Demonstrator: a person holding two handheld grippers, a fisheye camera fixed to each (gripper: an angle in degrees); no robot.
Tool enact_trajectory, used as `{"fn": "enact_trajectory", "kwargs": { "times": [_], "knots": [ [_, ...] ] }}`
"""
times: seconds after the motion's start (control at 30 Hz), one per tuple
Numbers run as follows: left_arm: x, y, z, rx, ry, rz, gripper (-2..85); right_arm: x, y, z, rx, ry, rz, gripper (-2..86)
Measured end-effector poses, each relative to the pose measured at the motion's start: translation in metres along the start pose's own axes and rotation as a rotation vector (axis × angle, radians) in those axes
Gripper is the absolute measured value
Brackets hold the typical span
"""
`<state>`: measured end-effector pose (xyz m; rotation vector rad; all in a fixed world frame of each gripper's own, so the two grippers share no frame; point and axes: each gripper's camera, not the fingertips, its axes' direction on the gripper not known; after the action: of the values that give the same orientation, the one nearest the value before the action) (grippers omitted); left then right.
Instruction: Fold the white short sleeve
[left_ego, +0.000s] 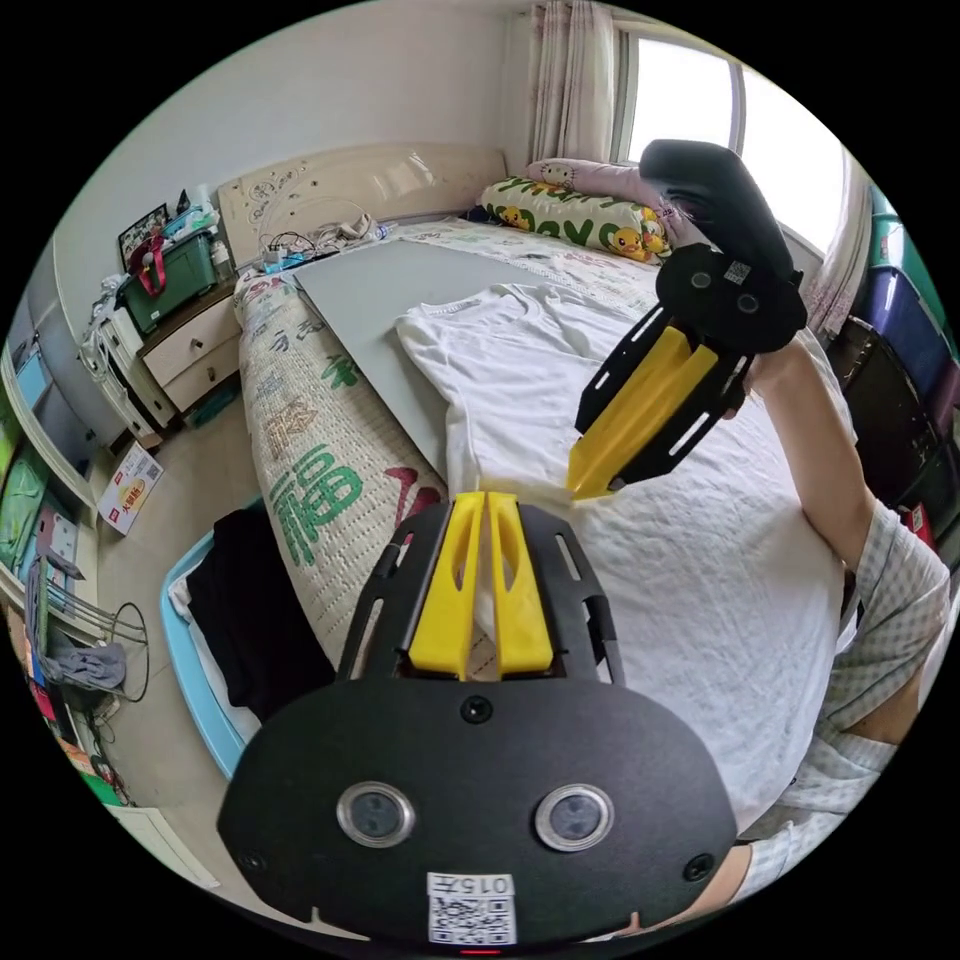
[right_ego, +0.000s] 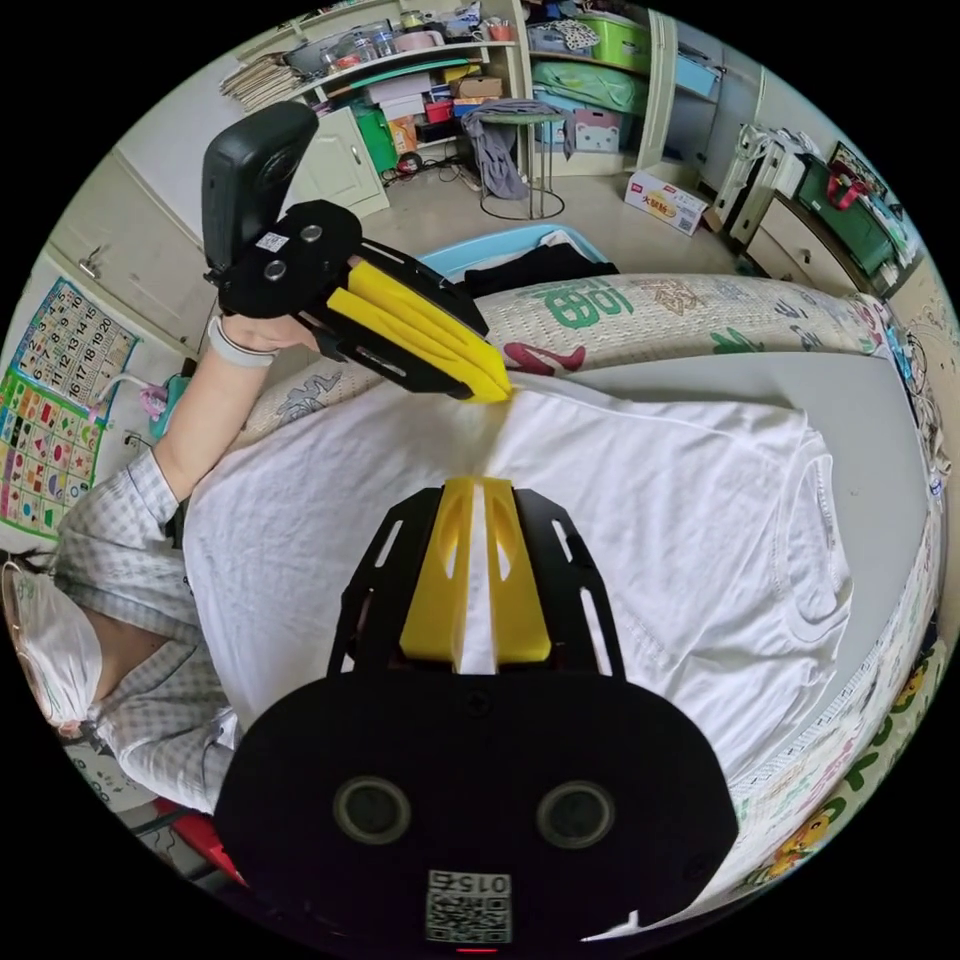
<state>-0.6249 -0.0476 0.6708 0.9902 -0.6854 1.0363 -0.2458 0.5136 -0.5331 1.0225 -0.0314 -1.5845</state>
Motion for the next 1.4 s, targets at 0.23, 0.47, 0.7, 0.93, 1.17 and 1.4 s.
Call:
{"fn": "enact_trajectory", "kwargs": {
  "times": [0.23,0.47,0.7,0.93,1.17,1.4],
  "knots": [
    [0.01,0.012,0.016,-0.034,-0.059,0.033,-0.2,0.006,-0.007,-0.015,-0.023,0.011,-0.001,-0.3],
    [-0.006,0.036,0.019,-0.002,-0.021,0.007,1.3,0.029,-0.001,-0.079,0.131,-0.121,-0.041,5.3],
    [-0.083,0.042,-0.033,0.269,-0.001,-0.34,4.5,0.138,0.068,-0.189,0.642,0.072,0.373,5.5],
    [-0.113,-0.067,0.04,0.301,0.11,-0.454,7.4,0.252,0.116,-0.172,0.491,0.367,0.741,8.6],
    [-0.118,-0.165,0.143,0.189,0.071,-0.473,9.1,0.314,0.117,-0.146,0.502,0.378,0.862,12.0],
    [-0.121,-0.221,0.16,0.05,0.001,-0.403,9.9,0.343,0.096,-0.125,0.351,0.378,0.843,13.0]
  ]
}}
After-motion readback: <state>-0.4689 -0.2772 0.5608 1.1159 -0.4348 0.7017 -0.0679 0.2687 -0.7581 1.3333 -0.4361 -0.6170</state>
